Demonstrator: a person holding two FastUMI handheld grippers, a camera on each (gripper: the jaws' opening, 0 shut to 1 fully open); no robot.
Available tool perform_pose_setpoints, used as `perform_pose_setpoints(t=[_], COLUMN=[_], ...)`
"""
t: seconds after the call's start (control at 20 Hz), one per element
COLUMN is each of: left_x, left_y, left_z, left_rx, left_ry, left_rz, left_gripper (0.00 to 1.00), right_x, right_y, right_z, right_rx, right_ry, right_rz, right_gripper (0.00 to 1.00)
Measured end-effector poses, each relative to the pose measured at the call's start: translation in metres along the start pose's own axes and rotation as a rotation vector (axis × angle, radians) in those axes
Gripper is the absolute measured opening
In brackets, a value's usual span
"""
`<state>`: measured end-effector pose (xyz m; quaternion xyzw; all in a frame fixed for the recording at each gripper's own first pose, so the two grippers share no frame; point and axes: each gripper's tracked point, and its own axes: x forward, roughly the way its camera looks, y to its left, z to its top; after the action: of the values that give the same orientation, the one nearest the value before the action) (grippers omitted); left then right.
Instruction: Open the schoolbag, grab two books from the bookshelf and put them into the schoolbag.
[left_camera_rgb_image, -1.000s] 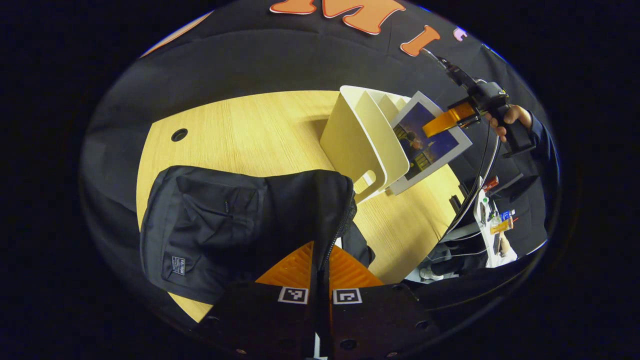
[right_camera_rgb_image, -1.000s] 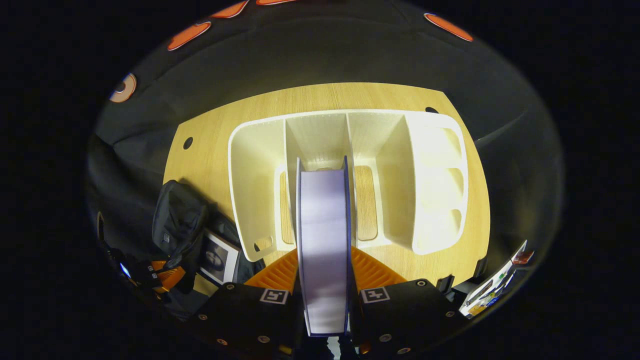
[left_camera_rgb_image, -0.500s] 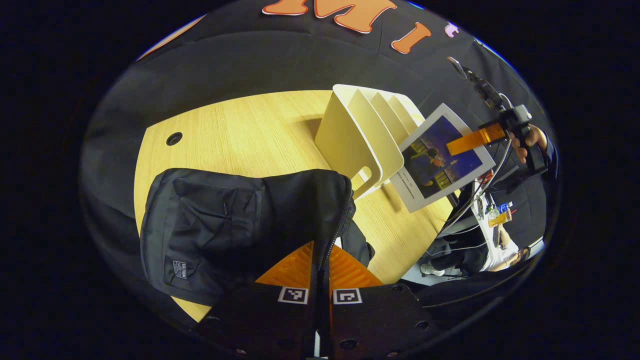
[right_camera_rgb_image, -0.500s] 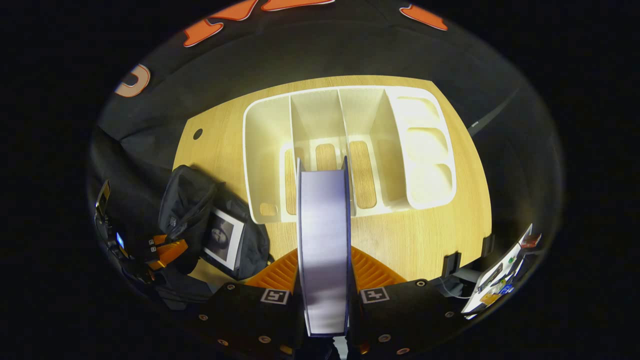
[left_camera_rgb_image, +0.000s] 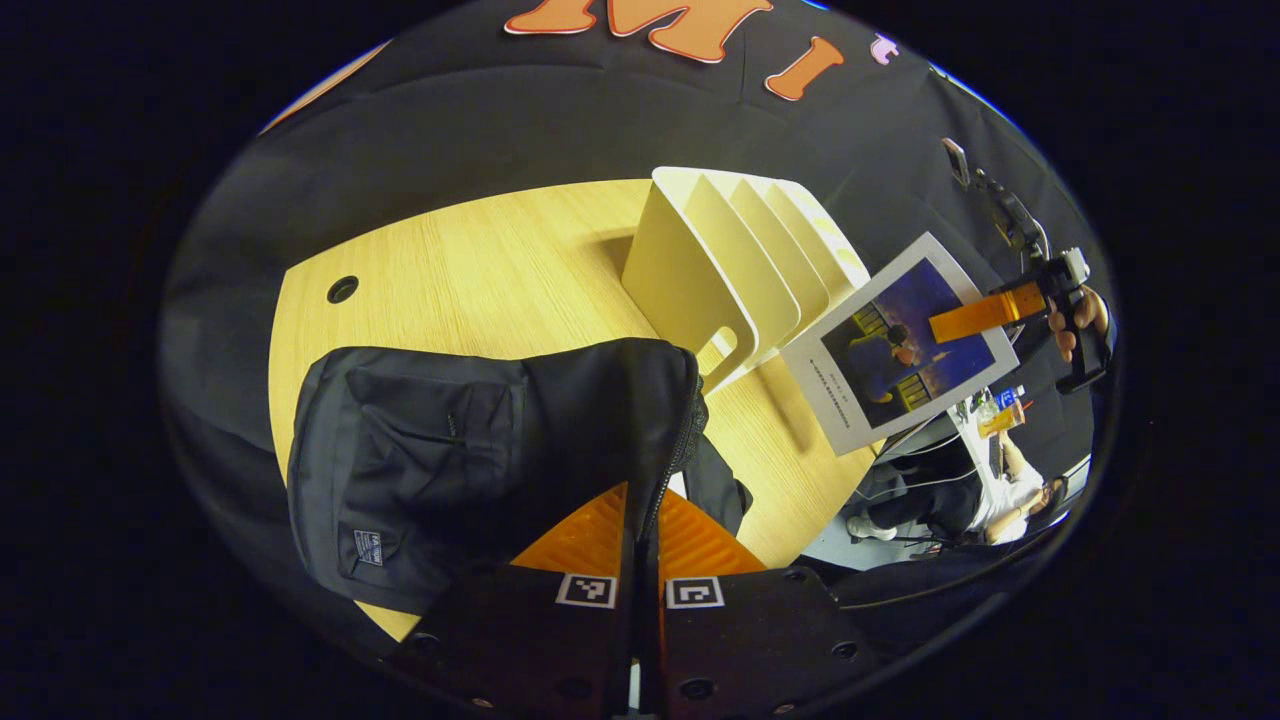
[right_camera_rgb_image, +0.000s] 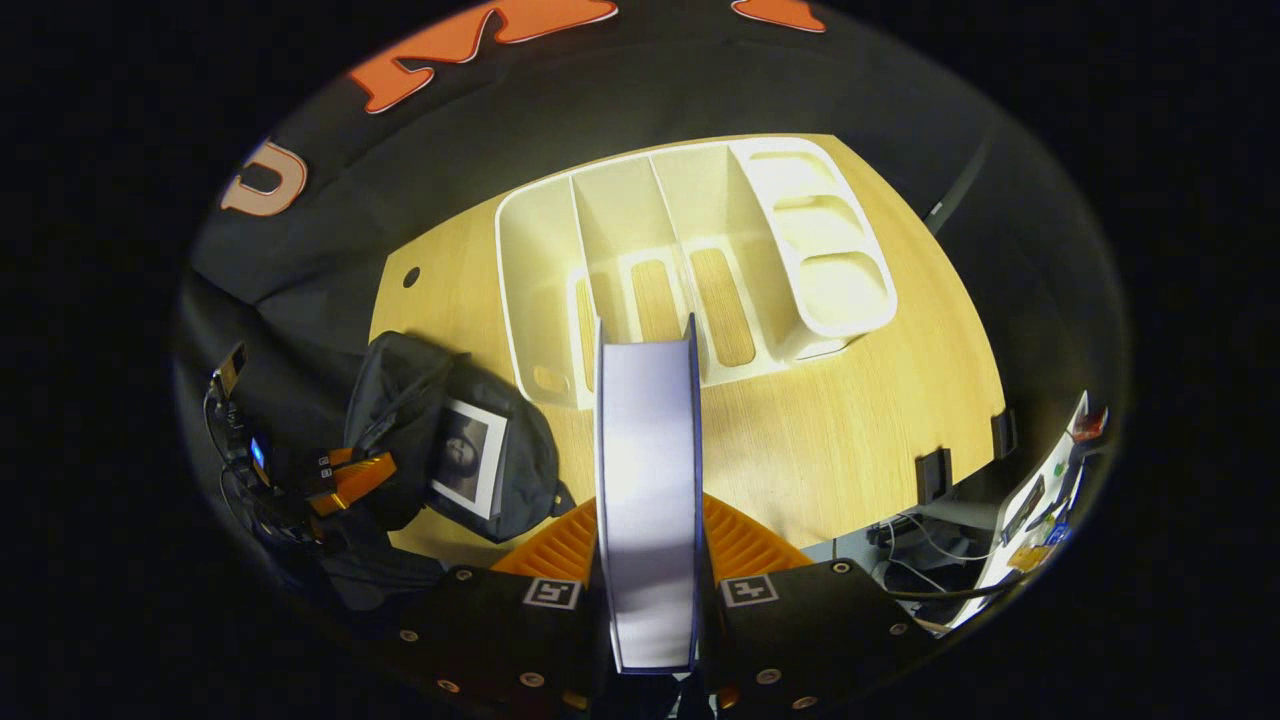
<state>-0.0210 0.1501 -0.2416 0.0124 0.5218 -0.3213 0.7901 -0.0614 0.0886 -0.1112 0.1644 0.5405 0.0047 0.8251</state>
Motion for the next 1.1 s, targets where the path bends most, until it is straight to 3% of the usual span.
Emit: perform_pose_setpoints(t=[0.3, 1.1], left_x=[-0.002, -0.010], left_y=[0.003, 0.003], left_z=[0.000, 0.016], left_rx=[-0.003, 0.010], left_ry=[0.009, -0.001], left_rz=[0.000, -0.003], left_gripper=[0.04, 0.04], right_x=[-0.002, 0.018], right_y=[0.014, 0.089], right_z=[-0.025, -0.049], right_rx=[0.083, 0.253], right_ry=[-0.032, -0.083], right_rz=[0.098, 0.475], right_gripper=[0.36, 0.36])
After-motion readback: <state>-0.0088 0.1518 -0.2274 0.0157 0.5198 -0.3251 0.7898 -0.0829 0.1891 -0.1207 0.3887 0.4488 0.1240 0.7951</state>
